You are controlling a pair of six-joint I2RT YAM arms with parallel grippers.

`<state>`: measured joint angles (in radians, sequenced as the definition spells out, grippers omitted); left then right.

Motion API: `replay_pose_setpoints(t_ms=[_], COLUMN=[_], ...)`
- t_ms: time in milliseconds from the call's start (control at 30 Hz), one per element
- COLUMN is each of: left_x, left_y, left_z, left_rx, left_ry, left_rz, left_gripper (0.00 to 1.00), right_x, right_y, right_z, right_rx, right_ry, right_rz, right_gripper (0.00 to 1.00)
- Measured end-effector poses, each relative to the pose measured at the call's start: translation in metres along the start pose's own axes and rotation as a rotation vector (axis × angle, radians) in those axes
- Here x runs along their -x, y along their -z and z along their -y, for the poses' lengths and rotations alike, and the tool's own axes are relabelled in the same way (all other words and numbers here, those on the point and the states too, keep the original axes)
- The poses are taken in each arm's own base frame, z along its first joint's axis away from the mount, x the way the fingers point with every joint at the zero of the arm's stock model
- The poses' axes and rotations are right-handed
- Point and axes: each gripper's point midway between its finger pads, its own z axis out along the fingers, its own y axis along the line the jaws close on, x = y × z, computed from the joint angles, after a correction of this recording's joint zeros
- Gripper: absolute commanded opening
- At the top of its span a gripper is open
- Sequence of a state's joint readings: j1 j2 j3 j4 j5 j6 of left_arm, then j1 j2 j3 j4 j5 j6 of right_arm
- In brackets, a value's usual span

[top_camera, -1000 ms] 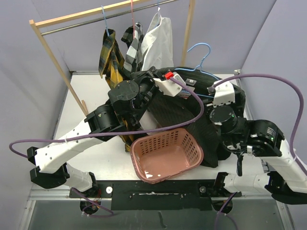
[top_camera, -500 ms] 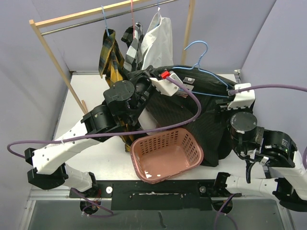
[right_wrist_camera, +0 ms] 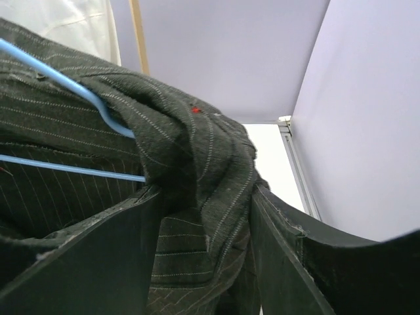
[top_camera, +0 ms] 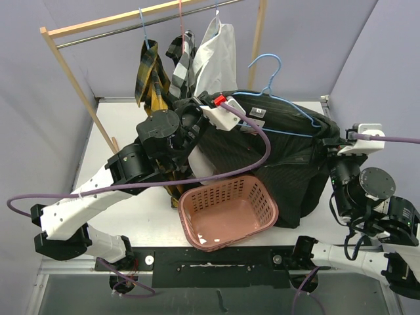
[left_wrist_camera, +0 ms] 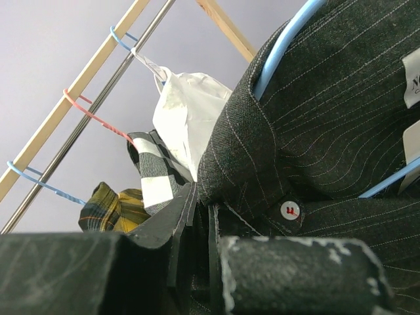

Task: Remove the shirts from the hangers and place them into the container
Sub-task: Remove the shirt from the hanger.

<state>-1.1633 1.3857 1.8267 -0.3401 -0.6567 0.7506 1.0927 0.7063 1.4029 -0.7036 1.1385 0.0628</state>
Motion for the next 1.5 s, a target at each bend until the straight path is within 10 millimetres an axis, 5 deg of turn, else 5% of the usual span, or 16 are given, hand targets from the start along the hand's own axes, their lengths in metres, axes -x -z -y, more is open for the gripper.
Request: replay_pose_setpoints(t_ms=[700,833,1000,1067,1233,1500], left_x=[0.001,0.001,0.001,0.001,0.002,0.014], left_y=[0.006,0.006,0.008,0.008,0.007,0.009], left_z=[-0.004,-0.005,-0.005,-0.005,-0.005,0.009], left_rx=[-0.008,-0.008,-0.012,-0.013,-0.016,-0.079], left_ry=[0.03,0.034,0.036,0.035,0.039,0.052], left_rz=[0.002,0.003,0.003,0.002,0.005,0.059], left_gripper=[0.0,0.0,0.0,0.0,0.0,0.0], right_x=[0.005,0.008,0.006,0.005,0.014,0.029], right_y=[-0.002,-0.006,-0.016,-0.018,-0.013,0.015], right_z=[-0.025,-0.025,-0.025,-0.024,-0.003,0.062], right_rx=[0.105,0.073,-0.022,-0.049,-0.117,-0.154], right_ry=[-0.027,-0.038,0.013,0.035,0.034,-0.079], right_rz=[0.03,0.041,0.064,0.071,0.089,0.133], right_gripper=[0.59,0.45,0.0,0.0,0.0,0.0])
